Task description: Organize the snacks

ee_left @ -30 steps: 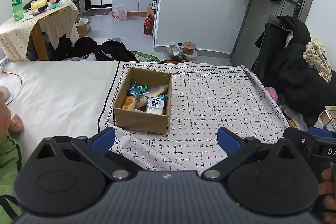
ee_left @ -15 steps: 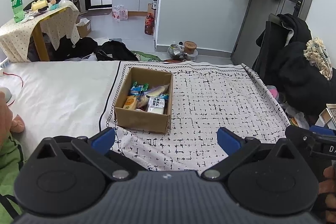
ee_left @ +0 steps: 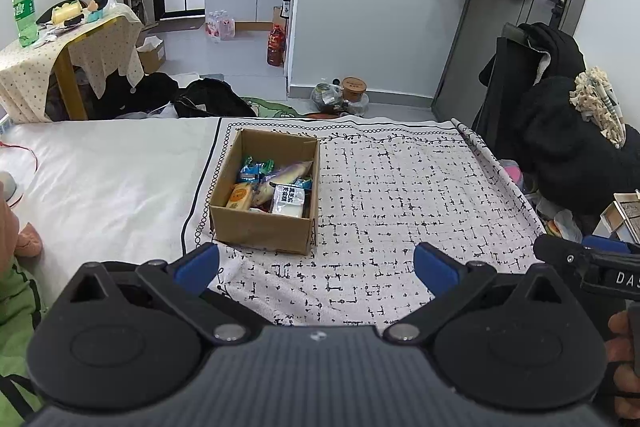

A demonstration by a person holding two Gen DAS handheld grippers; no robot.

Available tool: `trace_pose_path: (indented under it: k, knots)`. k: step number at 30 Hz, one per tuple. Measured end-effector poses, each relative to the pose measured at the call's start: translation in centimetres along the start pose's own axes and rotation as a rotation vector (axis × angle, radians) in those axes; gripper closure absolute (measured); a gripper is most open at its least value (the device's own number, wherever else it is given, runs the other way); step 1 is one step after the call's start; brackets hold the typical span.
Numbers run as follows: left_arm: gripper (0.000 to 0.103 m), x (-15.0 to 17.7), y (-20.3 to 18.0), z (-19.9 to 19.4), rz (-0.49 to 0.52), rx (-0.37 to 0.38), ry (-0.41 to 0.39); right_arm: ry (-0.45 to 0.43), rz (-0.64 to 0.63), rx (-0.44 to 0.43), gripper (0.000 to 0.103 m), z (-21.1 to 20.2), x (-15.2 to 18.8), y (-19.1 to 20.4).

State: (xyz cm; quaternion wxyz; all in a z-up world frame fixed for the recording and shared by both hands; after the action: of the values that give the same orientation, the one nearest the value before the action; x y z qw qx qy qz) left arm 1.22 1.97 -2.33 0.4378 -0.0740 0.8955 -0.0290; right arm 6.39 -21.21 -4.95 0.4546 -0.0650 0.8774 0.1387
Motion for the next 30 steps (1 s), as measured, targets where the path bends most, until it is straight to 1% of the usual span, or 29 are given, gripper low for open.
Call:
trace_pose_path:
  k: [23, 30]
  knots:
    - [0.000, 0.40, 0.23, -0.05, 0.002, -0.006, 0.002, 0.005, -0.001, 0.000, 0.000, 0.07, 0.12, -0.09]
    - [0.000, 0.66, 0.15, -0.11, 0.017, -0.006, -0.001, 0.006, -0.002, -0.001, 0.000, 0.11, 0.24, -0.17]
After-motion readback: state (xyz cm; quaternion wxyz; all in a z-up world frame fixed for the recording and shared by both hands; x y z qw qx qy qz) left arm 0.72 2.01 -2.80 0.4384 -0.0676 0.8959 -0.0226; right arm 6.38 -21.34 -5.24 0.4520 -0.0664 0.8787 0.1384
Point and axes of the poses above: each gripper's, at about its wrist camera, not at the fingertips, and z roughly the way its jaws point, y to its left, x to its underside, the point moved 8 cm from there along z, roughly the way its jaws point, and after that the axes turned 6 degrees about -y, right-handed, at the moved point
